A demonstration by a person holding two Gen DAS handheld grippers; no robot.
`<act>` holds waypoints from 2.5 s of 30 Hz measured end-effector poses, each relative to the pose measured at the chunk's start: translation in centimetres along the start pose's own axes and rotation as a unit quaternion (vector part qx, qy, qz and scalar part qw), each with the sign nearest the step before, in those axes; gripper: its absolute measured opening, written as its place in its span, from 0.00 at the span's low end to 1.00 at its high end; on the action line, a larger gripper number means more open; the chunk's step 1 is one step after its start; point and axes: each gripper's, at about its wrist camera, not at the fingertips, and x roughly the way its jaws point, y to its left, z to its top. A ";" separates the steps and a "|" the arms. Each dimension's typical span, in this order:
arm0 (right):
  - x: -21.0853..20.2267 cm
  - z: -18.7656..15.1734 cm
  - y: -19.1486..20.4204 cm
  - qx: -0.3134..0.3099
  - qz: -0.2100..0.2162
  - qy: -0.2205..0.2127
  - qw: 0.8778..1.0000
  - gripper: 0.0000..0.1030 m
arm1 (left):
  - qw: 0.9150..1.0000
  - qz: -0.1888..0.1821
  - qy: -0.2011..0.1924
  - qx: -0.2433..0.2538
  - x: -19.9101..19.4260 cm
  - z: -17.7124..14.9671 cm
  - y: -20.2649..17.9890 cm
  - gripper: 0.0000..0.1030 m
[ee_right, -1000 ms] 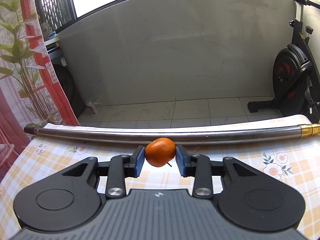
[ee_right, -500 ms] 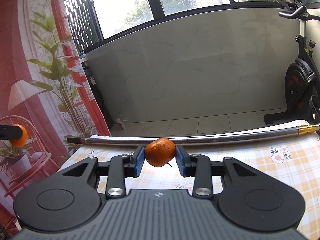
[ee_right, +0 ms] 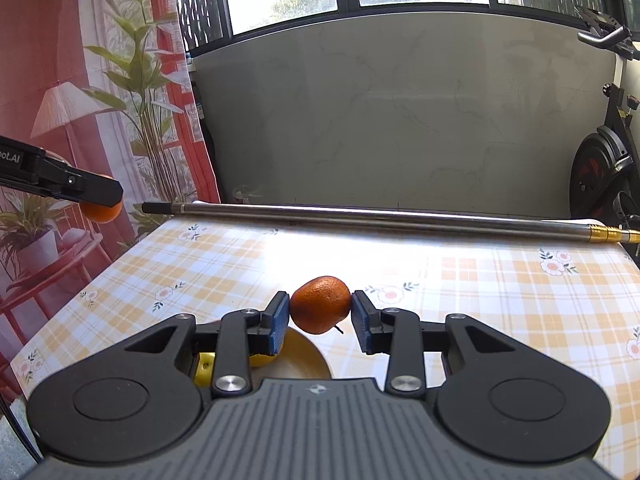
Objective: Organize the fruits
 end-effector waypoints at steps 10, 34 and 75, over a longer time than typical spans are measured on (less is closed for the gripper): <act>0.4 -1.4 -1.3 0.041 -0.009 0.024 0.999 0.36 | 0.999 0.010 0.034 0.027 3.2 -2.7 -0.8 0.42; 2.7 -5.2 -2.5 0.053 -0.004 0.081 0.995 0.35 | 0.990 -0.011 0.135 0.048 13.1 -6.0 -3.9 0.42; 4.8 -5.5 0.9 0.022 0.051 0.113 0.992 0.36 | 0.996 0.062 0.002 -0.071 5.1 -5.8 2.8 0.49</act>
